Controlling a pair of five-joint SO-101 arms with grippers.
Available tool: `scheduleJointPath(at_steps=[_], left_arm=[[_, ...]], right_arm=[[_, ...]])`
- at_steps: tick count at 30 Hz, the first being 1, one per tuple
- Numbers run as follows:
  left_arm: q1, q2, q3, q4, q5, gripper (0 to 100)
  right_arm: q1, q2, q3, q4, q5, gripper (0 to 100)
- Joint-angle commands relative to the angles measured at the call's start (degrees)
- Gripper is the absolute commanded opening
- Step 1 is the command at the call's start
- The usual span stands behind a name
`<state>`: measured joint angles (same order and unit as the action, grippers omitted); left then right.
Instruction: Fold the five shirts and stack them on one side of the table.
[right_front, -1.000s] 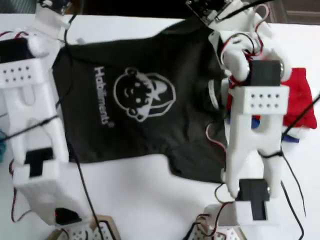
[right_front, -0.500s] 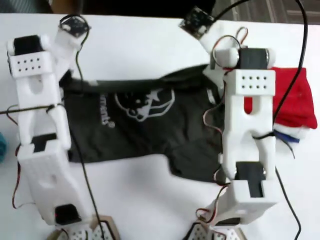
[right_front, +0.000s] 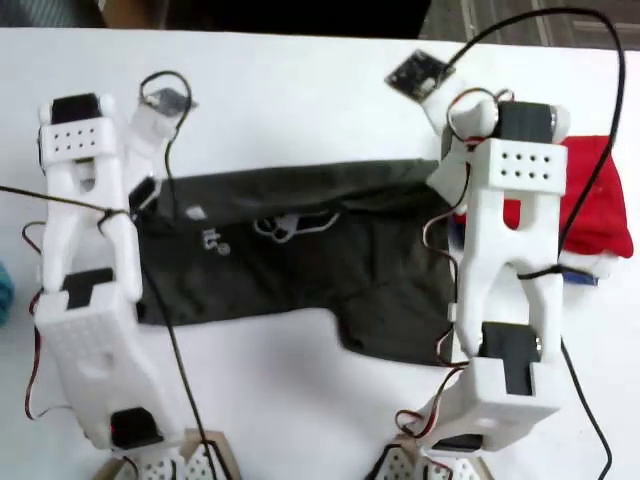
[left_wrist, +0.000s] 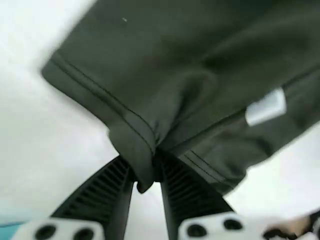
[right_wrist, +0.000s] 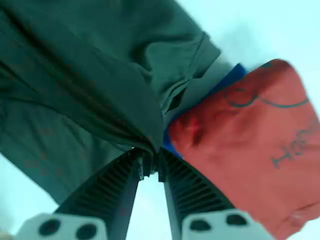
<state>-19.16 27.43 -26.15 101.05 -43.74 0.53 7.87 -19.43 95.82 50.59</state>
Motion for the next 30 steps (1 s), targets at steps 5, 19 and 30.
scheduleJointPath(at_steps=[5,19,30], left_arm=[[0.2,-13.5,16.8,-6.8,-0.8,3],[0.2,-27.2,42.4,-15.1,-0.6,3],[-0.2,-28.5,47.4,-18.1,-0.5,3]], right_arm=[[-3.2,-18.2,20.0,-6.5,0.1,2.1],[-3.4,-38.3,47.5,-14.2,0.2,2.1],[-2.8,-48.8,52.9,-13.7,0.2,2.0]])
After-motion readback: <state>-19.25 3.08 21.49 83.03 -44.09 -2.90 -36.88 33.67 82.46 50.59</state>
